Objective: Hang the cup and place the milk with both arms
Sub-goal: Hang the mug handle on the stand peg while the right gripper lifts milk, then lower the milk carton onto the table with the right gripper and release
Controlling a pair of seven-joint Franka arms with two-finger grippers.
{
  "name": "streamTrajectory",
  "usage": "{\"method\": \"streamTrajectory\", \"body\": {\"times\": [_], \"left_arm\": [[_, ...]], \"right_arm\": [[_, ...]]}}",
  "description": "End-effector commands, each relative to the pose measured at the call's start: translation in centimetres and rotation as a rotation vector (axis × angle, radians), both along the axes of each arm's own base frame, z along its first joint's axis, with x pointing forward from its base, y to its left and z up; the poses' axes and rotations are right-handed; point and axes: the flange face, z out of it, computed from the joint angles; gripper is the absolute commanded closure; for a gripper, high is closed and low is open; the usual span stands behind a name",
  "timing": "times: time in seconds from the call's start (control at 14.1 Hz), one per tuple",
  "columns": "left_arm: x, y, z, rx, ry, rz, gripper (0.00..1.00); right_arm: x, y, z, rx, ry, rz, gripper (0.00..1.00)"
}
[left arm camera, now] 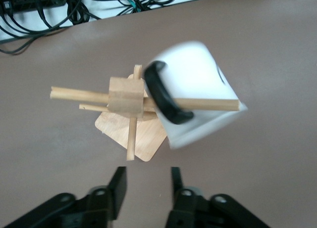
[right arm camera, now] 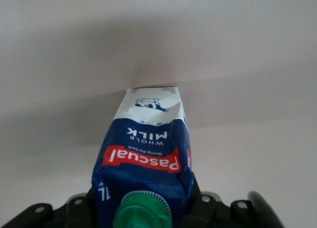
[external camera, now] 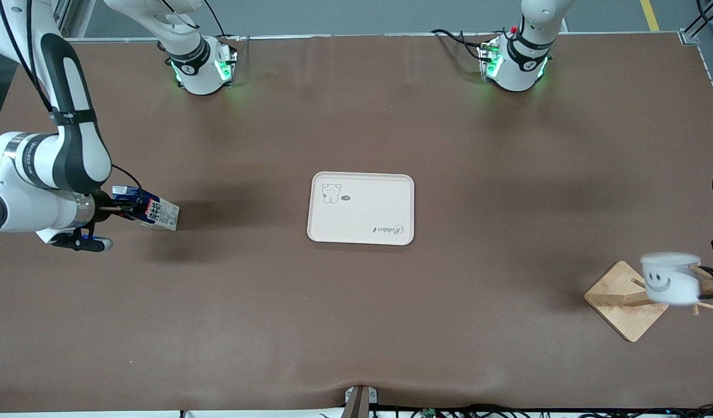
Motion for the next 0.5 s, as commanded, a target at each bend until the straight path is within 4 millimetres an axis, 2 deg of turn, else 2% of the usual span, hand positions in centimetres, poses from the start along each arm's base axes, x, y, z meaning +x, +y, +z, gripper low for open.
{"method": "streamTrajectory", "body": {"times": [0.0, 0.07, 0.21, 0.28, 0.42], "left_arm": [[0.0, -0.7, 1.3, -0.024, -0.001, 0.000, 0.00], [-0.1, -1.6, 1.4, -0.036, 0.025, 0.011, 0.00], [-0.8, -3.6, 3.4, -0.039, 0.059, 0.056, 0.00], [-1.2, -4.2, 4.4, -0.033, 0.070, 0.086, 0.00], [-1.8, -6.0, 5.2, -0.035, 0.114, 0.108, 0.00]], "right_arm": [[-1.1, -0.2, -1.4, -0.011, 0.009, 0.010, 0.90], [-1.0, -0.3, -1.4, -0.013, 0.007, 0.011, 0.62], [-0.9, -0.3, -1.4, -0.014, 0.003, 0.011, 0.10], [-0.8, -0.1, -1.1, -0.013, 0.002, 0.014, 0.00], [-0.2, 0.0, -0.3, -0.015, -0.012, 0.017, 0.00]]}}
